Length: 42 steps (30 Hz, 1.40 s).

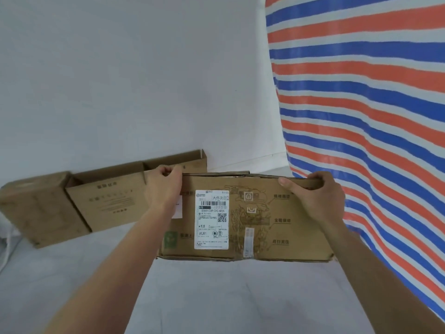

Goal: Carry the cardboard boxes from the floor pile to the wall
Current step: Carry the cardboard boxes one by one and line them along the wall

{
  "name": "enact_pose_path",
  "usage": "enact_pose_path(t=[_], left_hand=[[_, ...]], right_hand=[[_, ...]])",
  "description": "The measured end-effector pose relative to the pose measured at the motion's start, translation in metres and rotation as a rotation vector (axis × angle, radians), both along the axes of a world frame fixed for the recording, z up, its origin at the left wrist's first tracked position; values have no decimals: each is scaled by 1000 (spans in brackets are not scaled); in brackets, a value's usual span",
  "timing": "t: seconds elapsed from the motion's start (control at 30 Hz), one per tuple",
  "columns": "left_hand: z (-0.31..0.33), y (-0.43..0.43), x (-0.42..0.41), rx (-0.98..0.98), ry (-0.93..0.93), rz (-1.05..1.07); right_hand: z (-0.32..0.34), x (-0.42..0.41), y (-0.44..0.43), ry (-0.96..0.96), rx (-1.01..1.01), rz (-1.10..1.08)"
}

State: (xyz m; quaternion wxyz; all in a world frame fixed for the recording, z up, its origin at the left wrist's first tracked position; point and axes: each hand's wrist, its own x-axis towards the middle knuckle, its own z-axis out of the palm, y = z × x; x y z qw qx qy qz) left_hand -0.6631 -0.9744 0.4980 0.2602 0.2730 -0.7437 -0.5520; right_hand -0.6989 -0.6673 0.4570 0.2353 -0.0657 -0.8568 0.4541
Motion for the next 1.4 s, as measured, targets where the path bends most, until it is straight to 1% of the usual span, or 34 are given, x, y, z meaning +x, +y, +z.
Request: enact_pose_path(t=[0.17,0.3,0.47,0.53,0.67,0.77,0.87,1.03,1.17,1.2,1.27,1.4], left_hand=[[-4,15,-140,36,-9,-38],[2,5,-232,42,-25,-13],[-8,-27,-329,111,-38,60],[-21,-48,-380,145,-35,62],[-49,-91,-473,130,-67,67],[-71,-130,-560,172,-96,48],[-79,-149,-636,150,-175,16],[-97,-152,-778,101,-242,-74],[-136,-145,-875,145,-344,-154],[-157,-143,-913,160,-375,-153],[-183,-139,-953,197,-434,-171],[-228,-120,-1048,296,-540,-130]], right_hand=[[-5,-139,19,-31,-5,0],[8,-241,11,-14,67,-5],[13,-355,-27,-41,146,35],[3,-410,-47,-58,173,53],[-18,-509,-90,-124,271,91],[-30,-597,-127,-184,231,124],[-36,-667,-141,-239,255,120],[-42,-779,-145,-268,221,45],[-69,-869,-134,-330,214,33],[-84,-906,-129,-365,215,29],[-105,-949,-124,-410,224,52],[-157,-1070,-108,-511,202,90]])
